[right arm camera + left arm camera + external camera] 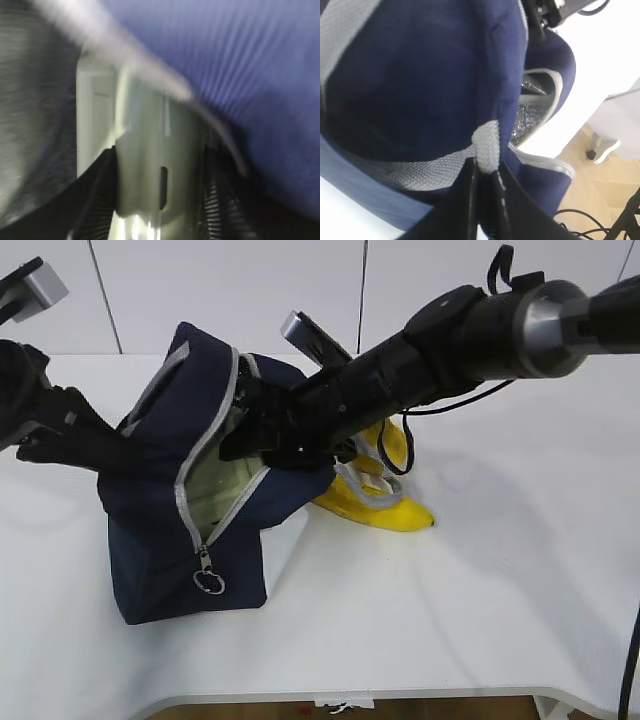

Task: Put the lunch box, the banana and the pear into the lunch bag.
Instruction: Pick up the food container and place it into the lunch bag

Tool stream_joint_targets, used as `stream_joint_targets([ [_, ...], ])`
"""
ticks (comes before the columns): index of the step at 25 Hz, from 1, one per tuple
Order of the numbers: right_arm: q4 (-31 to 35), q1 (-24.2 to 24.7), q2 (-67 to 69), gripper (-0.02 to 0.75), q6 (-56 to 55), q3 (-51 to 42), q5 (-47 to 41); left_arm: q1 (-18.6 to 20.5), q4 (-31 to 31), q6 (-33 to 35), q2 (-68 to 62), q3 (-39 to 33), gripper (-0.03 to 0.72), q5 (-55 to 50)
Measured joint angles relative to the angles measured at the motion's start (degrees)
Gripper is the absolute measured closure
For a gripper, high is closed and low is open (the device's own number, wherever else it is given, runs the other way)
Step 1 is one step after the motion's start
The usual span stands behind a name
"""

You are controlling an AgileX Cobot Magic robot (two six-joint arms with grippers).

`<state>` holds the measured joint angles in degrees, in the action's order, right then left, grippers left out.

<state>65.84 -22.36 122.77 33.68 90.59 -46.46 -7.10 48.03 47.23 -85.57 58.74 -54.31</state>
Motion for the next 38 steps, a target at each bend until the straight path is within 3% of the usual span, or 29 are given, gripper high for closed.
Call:
stream_joint_targets([
  [19,-2.2,0.0,4.0,0.370,-0.5,3.0,-0.1,0.0,-0.4,0.0,0.0,-0.2,0.681,-0.1],
  [26,-4.0,0.0,4.0,0.257,-1.1,4.7,-3.3,0.0,-0.6,0.0,0.0,-0.2,0.681,-0.1],
  [31,-12.0,0.0,4.0,0.209,-5.9,10.4,-9.3,0.0,-0.6,0.0,0.0,-0.2,0.681,-0.2],
  [38,-31.6,0.0,4.0,0.209,-17.1,23.8,-22.4,0.0,-0.7,0.0,0.0,-0.2,0.681,-0.3],
])
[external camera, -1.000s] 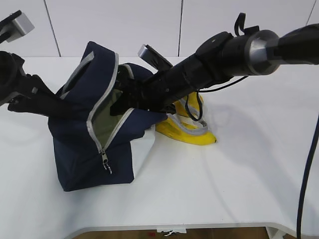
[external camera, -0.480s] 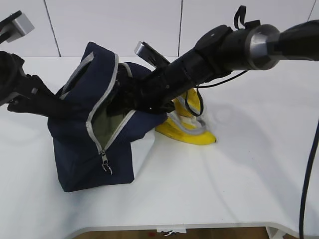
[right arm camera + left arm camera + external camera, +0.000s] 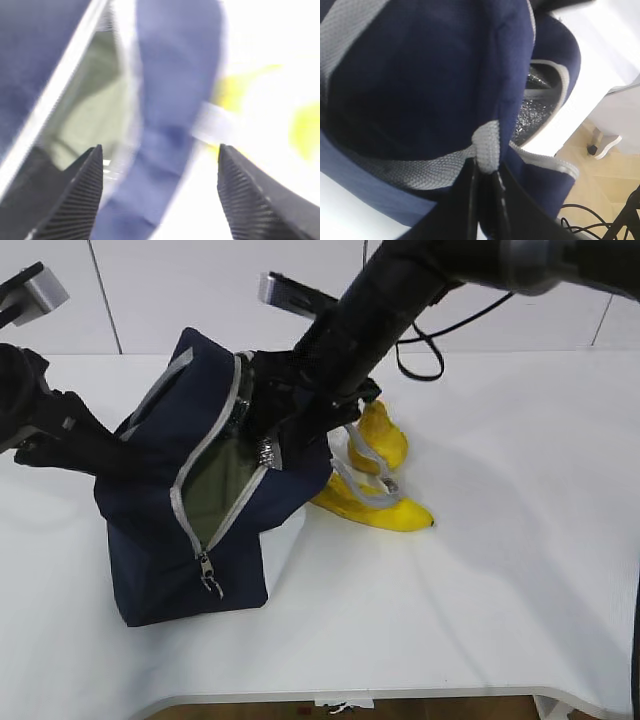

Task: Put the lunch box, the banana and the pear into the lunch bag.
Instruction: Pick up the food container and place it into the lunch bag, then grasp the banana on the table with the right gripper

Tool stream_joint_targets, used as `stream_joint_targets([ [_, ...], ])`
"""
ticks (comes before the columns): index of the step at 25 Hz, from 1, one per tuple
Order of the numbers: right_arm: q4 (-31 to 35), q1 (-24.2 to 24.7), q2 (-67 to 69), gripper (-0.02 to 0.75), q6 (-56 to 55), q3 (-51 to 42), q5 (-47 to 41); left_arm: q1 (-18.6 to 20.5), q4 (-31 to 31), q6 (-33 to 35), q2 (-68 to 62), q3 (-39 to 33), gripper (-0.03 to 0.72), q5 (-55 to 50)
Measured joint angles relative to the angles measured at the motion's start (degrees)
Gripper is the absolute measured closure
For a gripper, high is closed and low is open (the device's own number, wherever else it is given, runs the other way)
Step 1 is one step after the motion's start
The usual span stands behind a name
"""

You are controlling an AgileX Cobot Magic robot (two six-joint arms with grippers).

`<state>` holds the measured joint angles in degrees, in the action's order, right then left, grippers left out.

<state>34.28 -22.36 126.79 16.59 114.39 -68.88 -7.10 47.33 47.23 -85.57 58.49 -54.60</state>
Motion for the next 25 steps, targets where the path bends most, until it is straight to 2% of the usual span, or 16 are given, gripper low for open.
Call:
stream_joint_targets([
  [4,-8.2,0.0,-0.4,0.207,-4.3,6.4,-1.2,0.0,0.0,0.0,0.0,0.0,0.681,0.0],
  [10,-16.3,0.0,-4.5,0.203,-6.7,6.4,-1.7,0.0,-0.1,0.0,0.0,0.0,0.681,-0.3],
  [19,-28.1,0.0,-15.8,0.202,-5.8,-6.0,-2.1,0.0,-0.1,0.0,0.0,0.0,0.681,-0.3],
  [25,-29.9,0.0,-17.9,0.202,3.6,-13.2,-2.1,0.0,-0.5,0.0,0.0,0.0,0.681,-0.4],
])
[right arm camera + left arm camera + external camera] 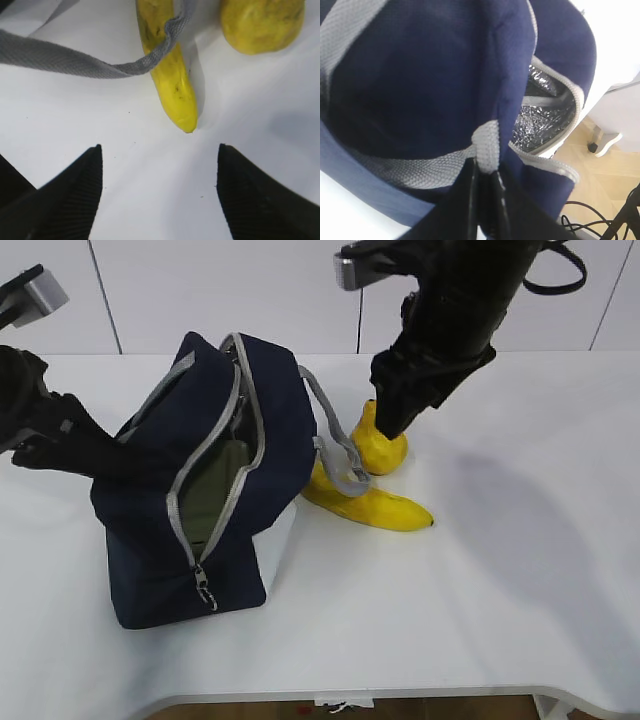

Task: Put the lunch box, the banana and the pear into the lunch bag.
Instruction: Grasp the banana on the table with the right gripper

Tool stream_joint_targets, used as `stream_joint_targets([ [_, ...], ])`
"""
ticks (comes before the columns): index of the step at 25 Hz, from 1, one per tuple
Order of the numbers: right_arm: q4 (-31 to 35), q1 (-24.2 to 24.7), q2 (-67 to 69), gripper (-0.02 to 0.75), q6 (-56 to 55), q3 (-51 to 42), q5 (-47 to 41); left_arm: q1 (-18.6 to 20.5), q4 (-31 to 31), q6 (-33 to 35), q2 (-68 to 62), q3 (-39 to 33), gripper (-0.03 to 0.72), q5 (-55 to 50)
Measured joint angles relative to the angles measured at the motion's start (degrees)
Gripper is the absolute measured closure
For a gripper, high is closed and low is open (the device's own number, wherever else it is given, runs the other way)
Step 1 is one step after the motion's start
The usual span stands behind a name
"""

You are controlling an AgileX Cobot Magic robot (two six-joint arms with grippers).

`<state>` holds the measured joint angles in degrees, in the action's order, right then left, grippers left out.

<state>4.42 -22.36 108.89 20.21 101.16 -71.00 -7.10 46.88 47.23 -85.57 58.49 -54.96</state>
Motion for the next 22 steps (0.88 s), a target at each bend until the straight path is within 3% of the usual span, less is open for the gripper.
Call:
stream_joint_targets([
  [10,-0.2,0.0,0.7,0.202,12.9,-4.7,1.9,0.0,-1.8,0.0,0.0,0.0,0.682,0.0],
  [22,2.4,0.0,8.1,0.201,17.8,-4.7,7.2,0.0,-2.2,0.0,0.0,0.0,0.682,0.0],
])
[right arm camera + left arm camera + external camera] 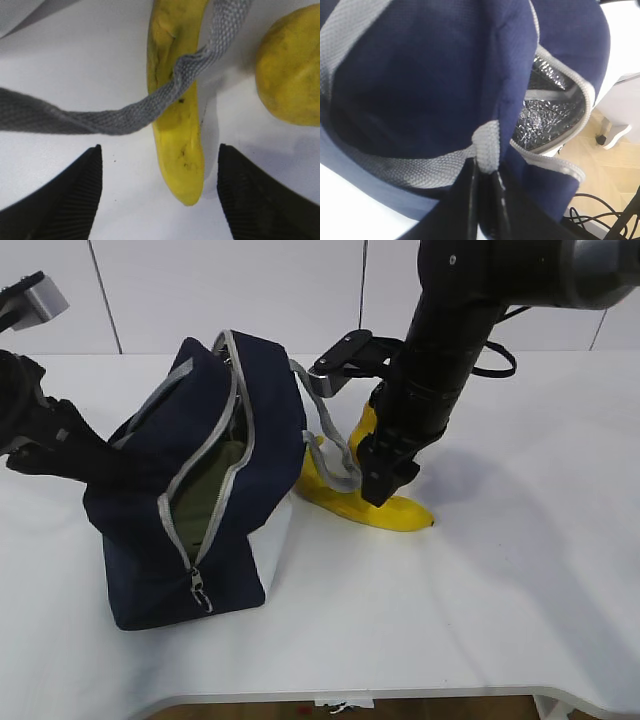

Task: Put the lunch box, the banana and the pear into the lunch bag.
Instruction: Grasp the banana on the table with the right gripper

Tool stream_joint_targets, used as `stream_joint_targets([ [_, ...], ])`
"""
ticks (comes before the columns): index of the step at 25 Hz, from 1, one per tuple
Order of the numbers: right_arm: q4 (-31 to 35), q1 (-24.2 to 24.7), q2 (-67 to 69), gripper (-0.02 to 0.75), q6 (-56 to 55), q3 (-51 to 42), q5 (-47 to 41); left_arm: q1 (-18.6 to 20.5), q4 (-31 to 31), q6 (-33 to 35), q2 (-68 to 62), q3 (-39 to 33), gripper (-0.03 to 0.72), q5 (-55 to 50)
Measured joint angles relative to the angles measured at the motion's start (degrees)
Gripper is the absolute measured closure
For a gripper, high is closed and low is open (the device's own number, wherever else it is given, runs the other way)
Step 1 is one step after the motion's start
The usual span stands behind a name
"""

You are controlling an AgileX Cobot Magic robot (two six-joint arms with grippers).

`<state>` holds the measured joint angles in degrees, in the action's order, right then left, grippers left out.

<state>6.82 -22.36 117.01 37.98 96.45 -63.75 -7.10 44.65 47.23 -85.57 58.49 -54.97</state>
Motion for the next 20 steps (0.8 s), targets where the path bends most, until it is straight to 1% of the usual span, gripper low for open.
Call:
stream_joint_targets([
  [13,0.1,0.0,4.7,0.201,1.1,0.0,4.3,0.0,-0.4,0.0,0.0,0.0,0.682,-0.1],
  [20,0.3,0.0,6.3,0.201,1.5,0.0,4.6,0.0,-0.4,0.0,0.0,0.0,0.682,-0.5],
])
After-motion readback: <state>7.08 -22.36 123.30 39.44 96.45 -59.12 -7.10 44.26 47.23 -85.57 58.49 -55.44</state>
